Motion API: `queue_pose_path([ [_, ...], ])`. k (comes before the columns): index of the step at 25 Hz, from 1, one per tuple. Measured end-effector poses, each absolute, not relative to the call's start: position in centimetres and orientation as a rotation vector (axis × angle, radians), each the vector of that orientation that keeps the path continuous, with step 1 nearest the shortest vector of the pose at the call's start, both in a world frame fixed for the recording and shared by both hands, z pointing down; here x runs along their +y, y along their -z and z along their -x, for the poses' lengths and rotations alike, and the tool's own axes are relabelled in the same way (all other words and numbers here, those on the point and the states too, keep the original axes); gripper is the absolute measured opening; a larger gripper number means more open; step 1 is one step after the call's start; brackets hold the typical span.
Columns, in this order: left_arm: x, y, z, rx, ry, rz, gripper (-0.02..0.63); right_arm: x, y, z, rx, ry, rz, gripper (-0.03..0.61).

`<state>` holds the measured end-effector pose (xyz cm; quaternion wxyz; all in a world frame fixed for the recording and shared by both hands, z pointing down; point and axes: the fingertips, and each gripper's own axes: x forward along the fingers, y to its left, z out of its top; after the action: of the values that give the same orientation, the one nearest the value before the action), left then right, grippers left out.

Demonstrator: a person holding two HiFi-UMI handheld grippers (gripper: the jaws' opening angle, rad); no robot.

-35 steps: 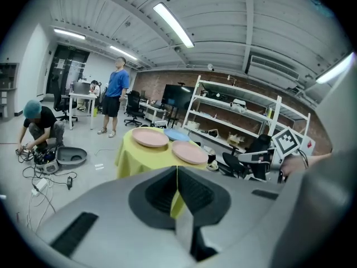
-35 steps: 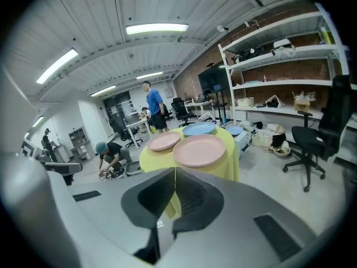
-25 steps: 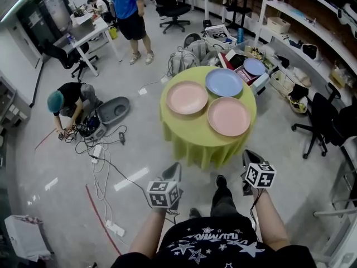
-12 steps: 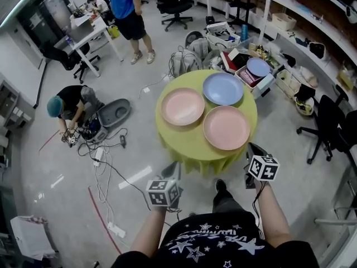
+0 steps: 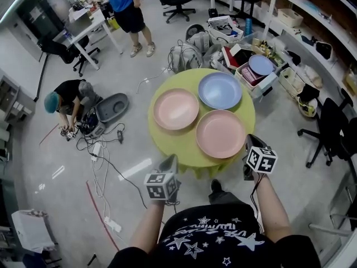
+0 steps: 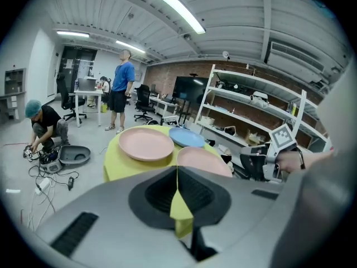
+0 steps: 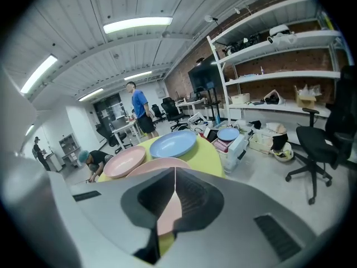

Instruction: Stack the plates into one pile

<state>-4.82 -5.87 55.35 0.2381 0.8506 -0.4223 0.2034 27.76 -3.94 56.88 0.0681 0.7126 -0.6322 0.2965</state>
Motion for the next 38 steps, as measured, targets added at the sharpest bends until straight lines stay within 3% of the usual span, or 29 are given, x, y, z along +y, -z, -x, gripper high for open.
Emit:
queue_pose_path([
  [14, -8.6, -57.6, 0.6, -1.254, -0.579, -2.233, 0.018, -8.7, -63.1, -31.0, -1.973, -1.089, -1.84, 0.019],
  [17, -9.1, -57.7, -0.5, -1.264, -0.586, -2.217, 0.018, -9.2, -64.7, -30.7, -1.984, -1.18, -1.762, 0.099],
  [25, -9.9, -58.9, -2.1, -1.274, -0.622, -2.191, 0.018, -10.4, -67.4, -29.8, -2.007, -1.302, -1.593, 0.147],
  [34, -10.0, -59.3, -2.3, -1.303, -0.616, -2.161, 0.018, -10.9, -69.3, -28.6, -1.986, -1.346, -1.492, 0.141],
  [38, -9.9, -59.5, -2.6, -1.293, -0.622, -2.163, 0.018, -10.9, -69.8, -29.1, -1.947, -1.316, -1.505, 0.066],
])
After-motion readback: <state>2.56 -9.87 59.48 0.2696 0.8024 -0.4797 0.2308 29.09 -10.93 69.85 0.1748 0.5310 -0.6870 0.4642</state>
